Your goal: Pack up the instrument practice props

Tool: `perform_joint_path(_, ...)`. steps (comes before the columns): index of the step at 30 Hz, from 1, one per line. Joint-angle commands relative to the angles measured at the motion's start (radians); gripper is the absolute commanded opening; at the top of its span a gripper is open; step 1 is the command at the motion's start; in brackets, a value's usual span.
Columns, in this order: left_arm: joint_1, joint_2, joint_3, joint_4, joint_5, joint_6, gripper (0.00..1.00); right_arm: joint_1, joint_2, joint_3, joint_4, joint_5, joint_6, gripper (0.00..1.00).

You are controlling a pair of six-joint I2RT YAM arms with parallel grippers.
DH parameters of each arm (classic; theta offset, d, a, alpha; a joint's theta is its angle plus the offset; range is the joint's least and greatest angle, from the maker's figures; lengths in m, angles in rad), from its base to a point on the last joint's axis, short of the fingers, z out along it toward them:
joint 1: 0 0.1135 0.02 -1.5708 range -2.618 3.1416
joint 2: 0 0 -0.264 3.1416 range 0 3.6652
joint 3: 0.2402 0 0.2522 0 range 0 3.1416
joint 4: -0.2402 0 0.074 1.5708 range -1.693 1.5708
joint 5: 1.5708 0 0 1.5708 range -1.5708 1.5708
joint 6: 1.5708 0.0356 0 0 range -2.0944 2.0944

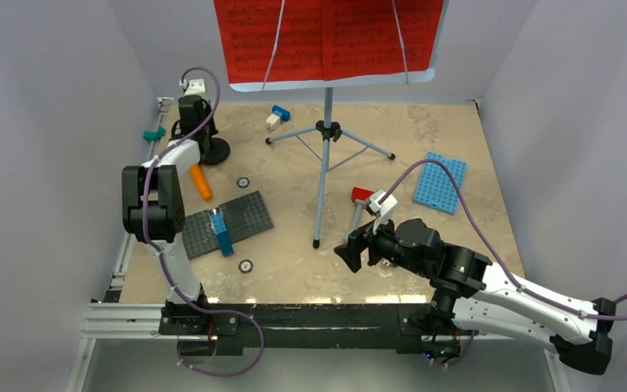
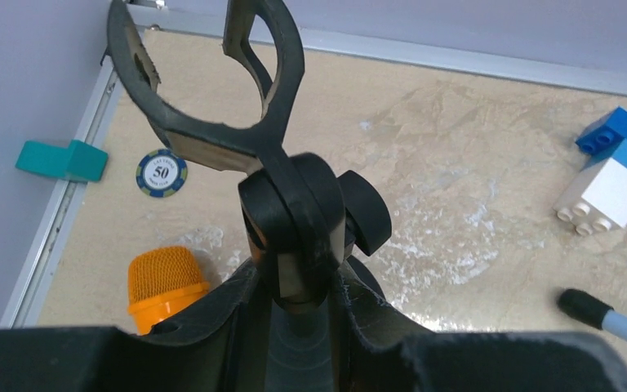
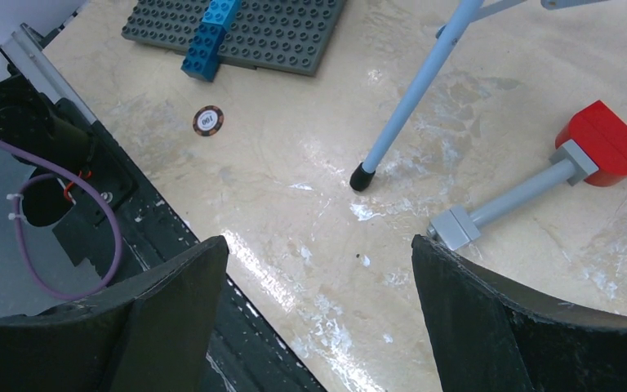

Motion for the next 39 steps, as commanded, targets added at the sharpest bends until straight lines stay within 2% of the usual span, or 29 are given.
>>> perform_joint_path(1, 0.014, 0.022, 0.089, 0.097, 0.019, 0.039, 0.00, -0.003, 0.026, 0.067, 0.050, 0.028, -0.029, 0.88)
perform_joint_path(6, 0.016, 0.054, 0.087, 0.094, 0.017, 0.029, 0.00, -0.003, 0.043, 0.070, 0.043, 0.036, -0.026, 0.88)
perform_joint_path(7, 0.016, 0.053, 0.077, 0.096, 0.015, 0.022, 0.03, -0.003, 0.044, 0.071, 0.042, 0.038, -0.025, 0.88)
perform_joint_path(12, 0.016, 0.003, -0.004, 0.127, 0.038, -0.014, 0.43, -0.003, 0.049, 0.082, 0.039, 0.041, -0.029, 0.88)
perform_joint_path(16, 0.015, -0.080, -0.097, 0.190, 0.070, -0.046, 0.65, -0.003, 0.055, 0.093, 0.028, 0.032, -0.020, 0.88)
perform_joint_path(20, 0.016, -0.183, -0.121, 0.185, 0.092, -0.096, 0.79, -0.003, 0.041, 0.084, 0.019, 0.029, 0.005, 0.88)
perform_joint_path(22, 0.014, -0.258, -0.143, 0.195, 0.098, -0.126, 0.99, -0.004, 0.031, 0.069, 0.018, 0.033, 0.022, 0.88)
perform_joint_path(26, -0.017, -0.449, -0.236, 0.182, 0.035, -0.228, 1.00, -0.004, 0.008, 0.031, 0.016, 0.073, 0.044, 0.88)
perform_joint_path(28, -0.067, -0.545, -0.304, 0.195, 0.019, -0.259, 1.00, -0.007, -0.001, 0.018, 0.016, 0.102, 0.047, 0.88)
perform_joint_path(30, -0.140, -0.626, -0.370, 0.202, 0.016, -0.260, 1.00, -0.032, -0.001, 0.011, 0.015, 0.088, 0.058, 0.88)
perform_joint_path(32, -0.259, -0.699, -0.444, 0.216, 0.002, -0.240, 1.00, -0.099, 0.011, 0.004, 0.023, 0.015, 0.082, 0.88)
perform_joint_path(36, -0.470, -0.758, -0.711, 0.477, 0.000, -0.300, 1.00, -0.211, 0.028, -0.013, 0.055, -0.109, 0.109, 0.88)
perform_joint_path(39, -0.572, -0.721, -0.779, 0.583, 0.028, -0.332, 1.00, -0.223, 0.034, 0.009, 0.044, -0.122, 0.101, 0.88)
